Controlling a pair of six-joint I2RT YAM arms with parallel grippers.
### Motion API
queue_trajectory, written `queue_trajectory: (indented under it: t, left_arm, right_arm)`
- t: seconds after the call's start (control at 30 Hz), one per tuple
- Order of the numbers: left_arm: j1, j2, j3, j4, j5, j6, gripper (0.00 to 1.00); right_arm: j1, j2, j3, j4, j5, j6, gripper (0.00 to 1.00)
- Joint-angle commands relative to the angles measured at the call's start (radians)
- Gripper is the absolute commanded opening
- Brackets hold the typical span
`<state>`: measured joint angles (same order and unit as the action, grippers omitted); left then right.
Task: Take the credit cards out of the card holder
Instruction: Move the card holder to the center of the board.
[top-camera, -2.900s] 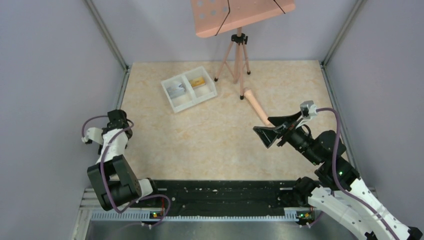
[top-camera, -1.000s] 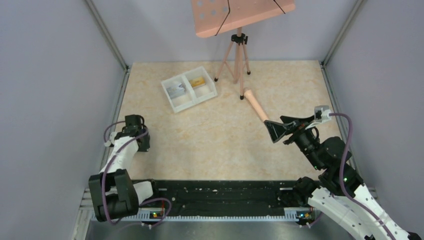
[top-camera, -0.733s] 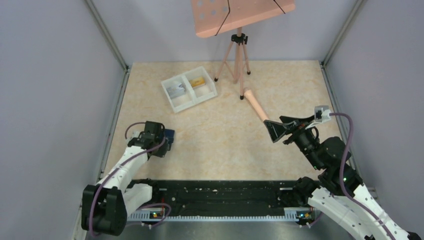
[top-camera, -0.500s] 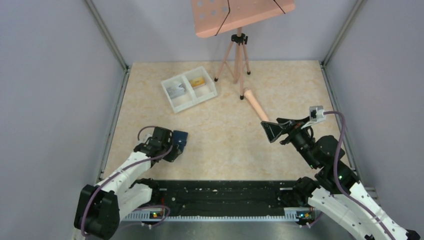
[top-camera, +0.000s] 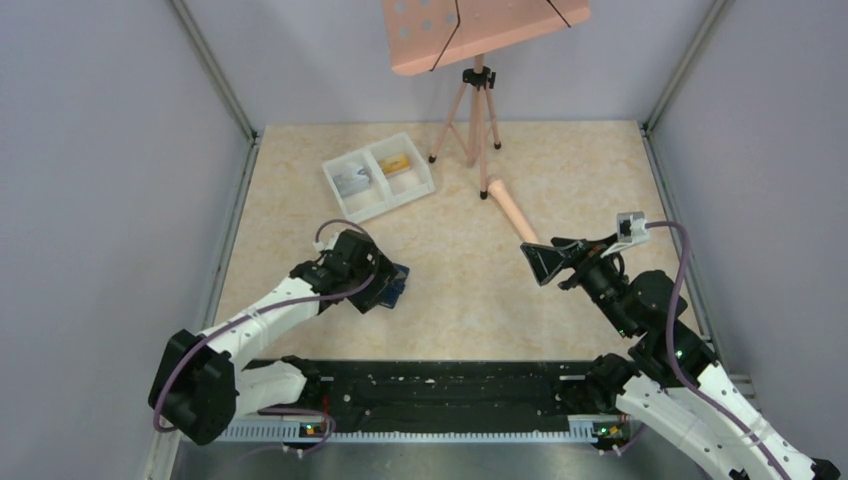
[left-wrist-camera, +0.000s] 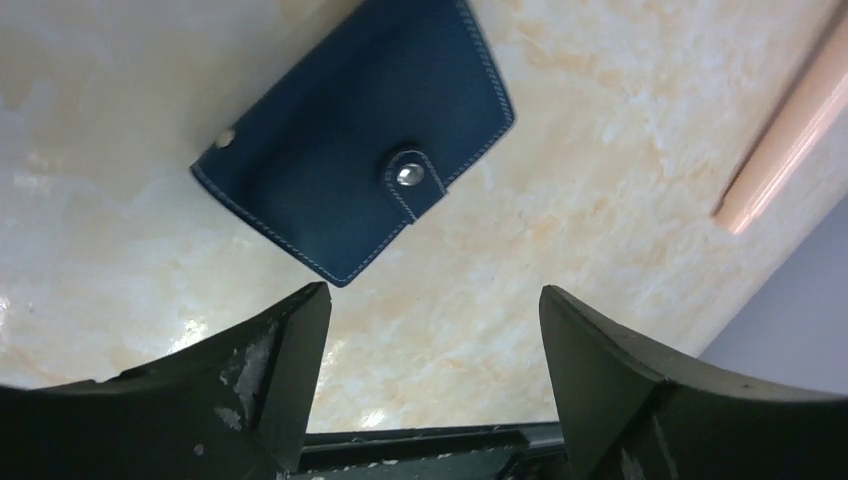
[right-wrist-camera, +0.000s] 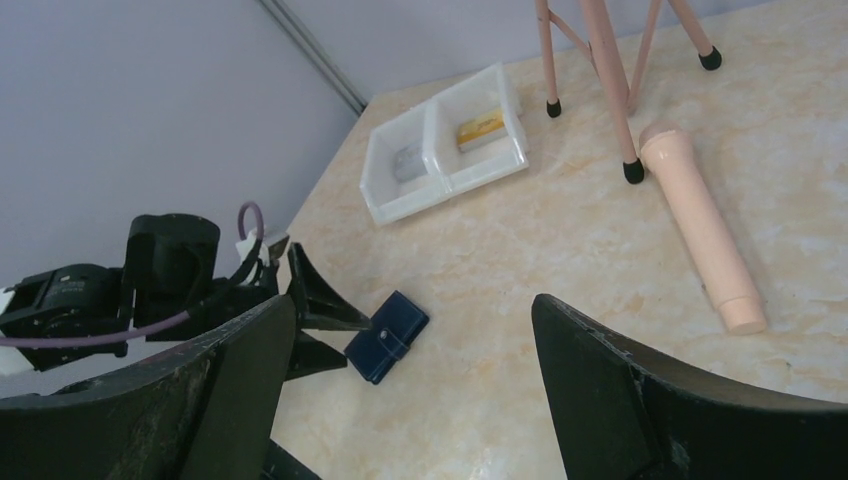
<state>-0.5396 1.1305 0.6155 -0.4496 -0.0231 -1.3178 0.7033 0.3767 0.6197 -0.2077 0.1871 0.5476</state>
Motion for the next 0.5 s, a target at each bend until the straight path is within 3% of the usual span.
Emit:
queue_trajectory:
  t: [0.0, 0.2, 0.47]
  left_arm:
    - [-0.002, 0.042, 0.127, -0.051, -0.027, 0.184, 0.85]
    - [0.027, 0.074, 0.182, -0.087, -0.135, 0.401, 0.81]
    - [0.095, 0.136, 0.177, -0.071, -0.128, 0.551, 0.75]
  right_arm:
    - [0.005, 0.000, 0.016, 0.001, 0.001, 0.003, 0.88]
    - [0.005, -0.008, 0.010, -0.004, 0.002, 0.008, 0.87]
    - [0.006, -0.020, -0.001, -0.006, 0.003, -0.005, 0.87]
